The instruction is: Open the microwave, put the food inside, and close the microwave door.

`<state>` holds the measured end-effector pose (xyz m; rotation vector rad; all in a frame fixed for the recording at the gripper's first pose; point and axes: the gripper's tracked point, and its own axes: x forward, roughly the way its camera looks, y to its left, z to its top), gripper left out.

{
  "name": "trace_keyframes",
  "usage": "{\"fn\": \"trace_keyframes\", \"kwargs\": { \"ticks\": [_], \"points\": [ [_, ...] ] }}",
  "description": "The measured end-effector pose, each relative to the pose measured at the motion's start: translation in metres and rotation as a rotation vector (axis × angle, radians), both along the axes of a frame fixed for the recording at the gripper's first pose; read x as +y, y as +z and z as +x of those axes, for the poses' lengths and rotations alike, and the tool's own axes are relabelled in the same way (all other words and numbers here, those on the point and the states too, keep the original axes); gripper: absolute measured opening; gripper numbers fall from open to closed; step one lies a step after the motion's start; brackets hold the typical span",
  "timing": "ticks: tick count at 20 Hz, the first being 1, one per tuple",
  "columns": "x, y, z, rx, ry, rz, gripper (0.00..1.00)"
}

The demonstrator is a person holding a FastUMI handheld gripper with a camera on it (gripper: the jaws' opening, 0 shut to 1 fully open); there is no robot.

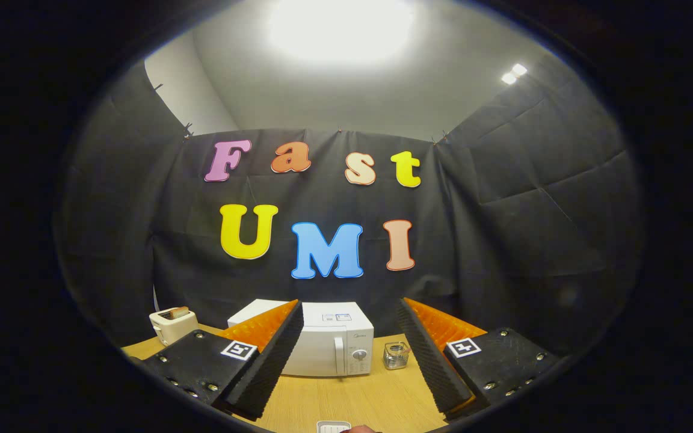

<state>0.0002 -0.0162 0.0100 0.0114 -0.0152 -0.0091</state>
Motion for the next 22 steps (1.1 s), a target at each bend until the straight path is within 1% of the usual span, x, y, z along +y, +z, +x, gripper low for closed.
{"fn": "trace_keyframes", "kwargs": {
  "ticks": [3,9,16,22],
  "points": [
    [-0.003,-0.005,0.001,0.000,-0.005,0.015,0.99],
    [-0.002,-0.021,0.024,0.020,0.040,-0.001,0.99],
    [0.001,-0.044,0.087,0.039,0.095,-0.007,0.99],
    [0.002,-0.084,0.142,0.100,0.120,0.018,0.99]
  ]
}}
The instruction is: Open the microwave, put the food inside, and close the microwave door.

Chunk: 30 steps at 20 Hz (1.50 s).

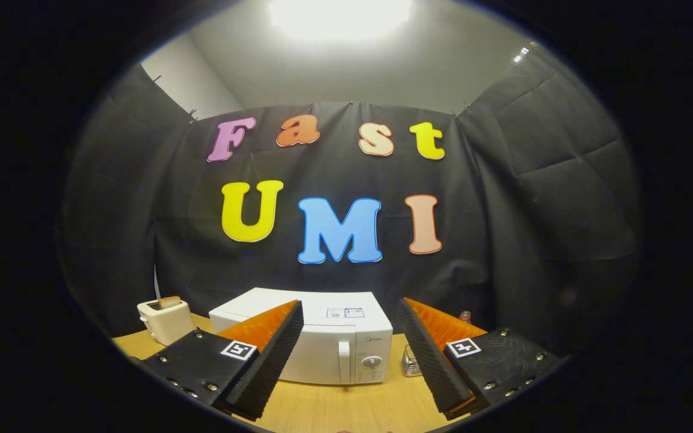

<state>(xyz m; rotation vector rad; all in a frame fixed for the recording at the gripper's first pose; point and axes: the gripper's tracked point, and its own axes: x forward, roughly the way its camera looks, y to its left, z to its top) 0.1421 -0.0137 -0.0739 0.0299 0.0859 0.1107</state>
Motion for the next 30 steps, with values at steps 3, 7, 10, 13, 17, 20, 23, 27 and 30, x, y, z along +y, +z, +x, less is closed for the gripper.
{"fn": "trace_keyframes", "kwargs": {
  "ticks": [3,7,10,13,17,20,23,27,30],
  "points": [
    [0.003,-0.030,0.026,0.055,0.012,0.005,0.99],
    [0.007,-0.070,0.052,0.124,0.030,-0.006,0.99],
    [0.012,-0.101,0.069,0.181,0.044,-0.010,0.99],
    [0.016,-0.130,0.085,0.240,0.055,-0.017,0.99],
    [0.020,-0.169,0.104,0.309,0.063,-0.036,0.99],
    [0.025,-0.195,0.114,0.356,0.073,-0.043,0.94],
    [0.031,-0.218,0.120,0.403,0.082,-0.052,0.85],
    [0.030,-0.233,0.127,0.435,0.077,-0.049,0.42],
    [0.037,-0.234,0.126,0.443,0.101,-0.029,0.42]
  ]
}}
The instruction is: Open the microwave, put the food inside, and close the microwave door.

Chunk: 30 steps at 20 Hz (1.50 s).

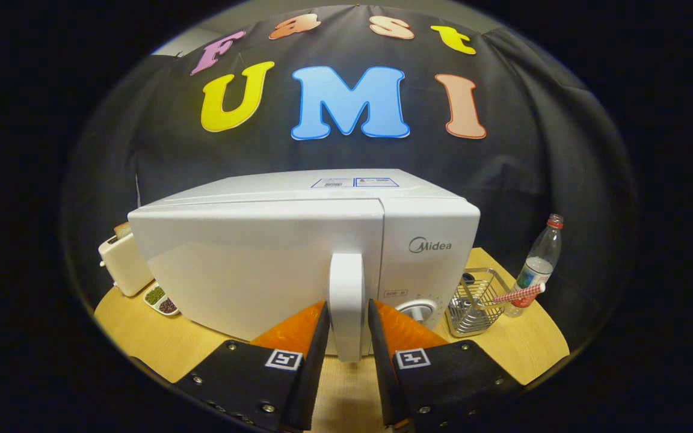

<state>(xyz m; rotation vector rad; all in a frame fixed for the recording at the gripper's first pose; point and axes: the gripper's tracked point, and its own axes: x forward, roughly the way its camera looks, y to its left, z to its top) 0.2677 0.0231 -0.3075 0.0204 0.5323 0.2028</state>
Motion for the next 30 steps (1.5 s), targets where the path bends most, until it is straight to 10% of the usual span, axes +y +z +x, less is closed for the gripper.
{"fn": "trace_keyframes", "kwargs": {
  "ticks": [7,30],
  "points": [
    [-0.001,-0.004,0.004,0.004,0.006,-0.053,0.09],
    [0.055,0.031,-0.177,0.079,-0.007,-0.006,0.25]
  ]
}}
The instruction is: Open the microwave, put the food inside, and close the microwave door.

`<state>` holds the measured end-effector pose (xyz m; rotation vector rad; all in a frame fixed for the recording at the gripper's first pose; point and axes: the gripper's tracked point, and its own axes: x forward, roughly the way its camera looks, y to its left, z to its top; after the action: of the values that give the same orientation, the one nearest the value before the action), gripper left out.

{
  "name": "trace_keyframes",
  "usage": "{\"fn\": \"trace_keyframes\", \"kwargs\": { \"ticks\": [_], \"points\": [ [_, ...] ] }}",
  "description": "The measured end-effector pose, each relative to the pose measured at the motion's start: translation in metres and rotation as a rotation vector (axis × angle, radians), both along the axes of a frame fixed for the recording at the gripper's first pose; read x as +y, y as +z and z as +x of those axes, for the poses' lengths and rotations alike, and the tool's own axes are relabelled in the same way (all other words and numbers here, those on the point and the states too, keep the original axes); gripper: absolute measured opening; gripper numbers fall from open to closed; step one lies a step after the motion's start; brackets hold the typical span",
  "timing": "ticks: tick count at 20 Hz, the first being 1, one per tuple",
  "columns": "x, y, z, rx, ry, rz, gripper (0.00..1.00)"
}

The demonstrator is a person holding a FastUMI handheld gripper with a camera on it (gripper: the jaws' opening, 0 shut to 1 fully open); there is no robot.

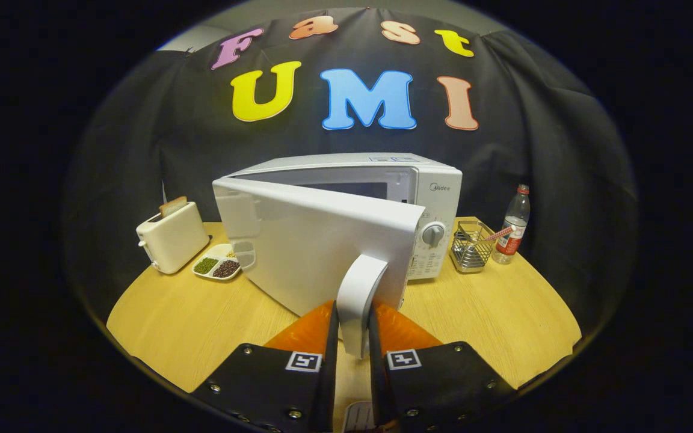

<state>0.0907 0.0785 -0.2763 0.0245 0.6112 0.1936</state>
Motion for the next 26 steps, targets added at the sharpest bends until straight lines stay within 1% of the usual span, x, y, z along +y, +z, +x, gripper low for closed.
{"fn": "trace_keyframes", "kwargs": {
  "ticks": [5,9,13,16,21,26],
  "points": [
    [0.023,0.007,-0.033,-0.011,0.031,-0.017,0.25],
    [0.046,0.010,-0.057,0.000,0.036,-0.004,0.25],
    [0.079,0.014,-0.082,-0.007,0.088,-0.002,0.25],
    [0.103,0.017,-0.096,-0.010,0.122,-0.002,0.25],
    [0.137,0.023,-0.114,-0.037,0.141,-0.031,0.25],
    [0.169,0.034,-0.132,-0.061,0.175,-0.022,0.25]
  ]
}}
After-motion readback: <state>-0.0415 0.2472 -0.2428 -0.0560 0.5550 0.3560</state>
